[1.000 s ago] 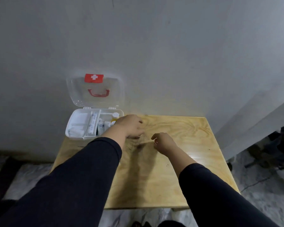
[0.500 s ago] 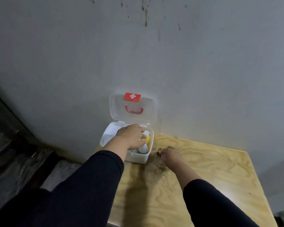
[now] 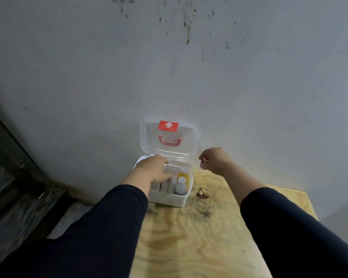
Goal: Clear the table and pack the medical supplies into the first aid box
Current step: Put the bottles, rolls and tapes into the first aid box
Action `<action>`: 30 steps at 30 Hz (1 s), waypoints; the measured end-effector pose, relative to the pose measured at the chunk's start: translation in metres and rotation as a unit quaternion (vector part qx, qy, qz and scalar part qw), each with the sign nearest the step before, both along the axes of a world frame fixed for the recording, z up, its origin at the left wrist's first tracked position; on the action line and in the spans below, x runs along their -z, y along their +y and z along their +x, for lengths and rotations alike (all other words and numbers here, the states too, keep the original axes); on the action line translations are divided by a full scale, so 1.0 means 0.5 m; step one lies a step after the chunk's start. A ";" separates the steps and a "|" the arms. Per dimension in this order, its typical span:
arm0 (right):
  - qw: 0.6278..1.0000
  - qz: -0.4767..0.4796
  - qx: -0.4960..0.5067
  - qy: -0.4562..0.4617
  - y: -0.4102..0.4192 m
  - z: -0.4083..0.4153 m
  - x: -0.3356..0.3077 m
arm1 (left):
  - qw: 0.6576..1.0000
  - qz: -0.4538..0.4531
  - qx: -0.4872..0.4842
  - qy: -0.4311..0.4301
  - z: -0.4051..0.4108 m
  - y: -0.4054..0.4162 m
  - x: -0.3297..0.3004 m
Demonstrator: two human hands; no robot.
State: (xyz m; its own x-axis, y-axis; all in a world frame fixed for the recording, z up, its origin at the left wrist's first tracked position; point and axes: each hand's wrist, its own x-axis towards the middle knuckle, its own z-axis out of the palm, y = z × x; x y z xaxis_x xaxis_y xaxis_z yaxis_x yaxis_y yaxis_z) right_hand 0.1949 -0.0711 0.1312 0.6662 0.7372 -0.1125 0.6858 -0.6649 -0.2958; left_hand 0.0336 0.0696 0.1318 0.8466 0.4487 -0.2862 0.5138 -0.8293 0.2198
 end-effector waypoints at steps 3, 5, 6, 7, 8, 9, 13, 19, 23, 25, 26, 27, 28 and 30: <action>0.999 0.033 -0.016 0.013 0.039 -0.024 -0.044 | 1.000 -0.016 -0.019 -0.002 -0.012 0.028 0.005; 0.998 0.045 -0.027 0.021 0.071 -0.047 -0.057 | 1.000 -0.018 -0.020 0.000 -0.026 0.051 0.014; 0.998 0.049 -0.030 0.023 0.088 -0.059 -0.059 | 1.000 -0.016 -0.021 -0.005 -0.035 0.064 0.021; 0.998 0.053 -0.032 0.026 0.106 -0.072 -0.058 | 0.999 -0.014 -0.027 -0.014 -0.044 0.079 0.030; 0.997 0.058 -0.033 0.033 0.126 -0.084 -0.054 | 0.999 -0.017 -0.039 -0.026 -0.053 0.094 0.041; 0.997 0.060 -0.035 0.041 0.144 -0.097 -0.049 | 0.998 -0.026 -0.052 -0.034 -0.061 0.110 0.053; 0.997 0.037 -0.057 0.040 0.220 -0.145 -0.010 | 0.993 -0.081 -0.073 -0.033 -0.086 0.160 0.089; 0.999 0.013 -0.034 0.027 0.317 -0.182 0.075 | 0.981 -0.174 -0.069 -0.044 -0.074 0.218 0.178; 0.999 0.025 -0.012 0.017 0.359 -0.196 0.106 | 0.978 -0.199 -0.034 -0.055 -0.085 0.224 0.177; 0.999 0.037 0.000 0.016 0.365 -0.199 0.106 | 0.978 -0.200 -0.020 -0.058 -0.090 0.226 0.175; 0.999 0.045 0.010 0.024 0.366 -0.199 0.102 | 0.978 -0.201 -0.016 -0.058 -0.091 0.227 0.174; 0.998 0.050 0.021 0.031 0.363 -0.198 0.096 | 0.977 -0.203 -0.014 -0.055 -0.094 0.229 0.175; 0.998 0.051 0.029 0.037 0.358 -0.196 0.089 | 0.977 -0.204 -0.007 -0.056 -0.094 0.230 0.175; 0.998 0.042 0.038 0.042 0.343 -0.193 0.078 | 0.978 -0.204 0.000 -0.055 -0.092 0.231 0.179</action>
State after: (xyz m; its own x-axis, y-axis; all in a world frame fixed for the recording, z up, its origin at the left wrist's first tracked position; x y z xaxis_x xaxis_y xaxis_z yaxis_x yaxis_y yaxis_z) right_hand 0.0986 0.1005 0.0923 0.7111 0.6942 -0.1111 0.6048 -0.6846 -0.4068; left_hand -0.0122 0.1850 0.0422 0.8824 0.3161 -0.3485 0.4683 -0.6617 0.5855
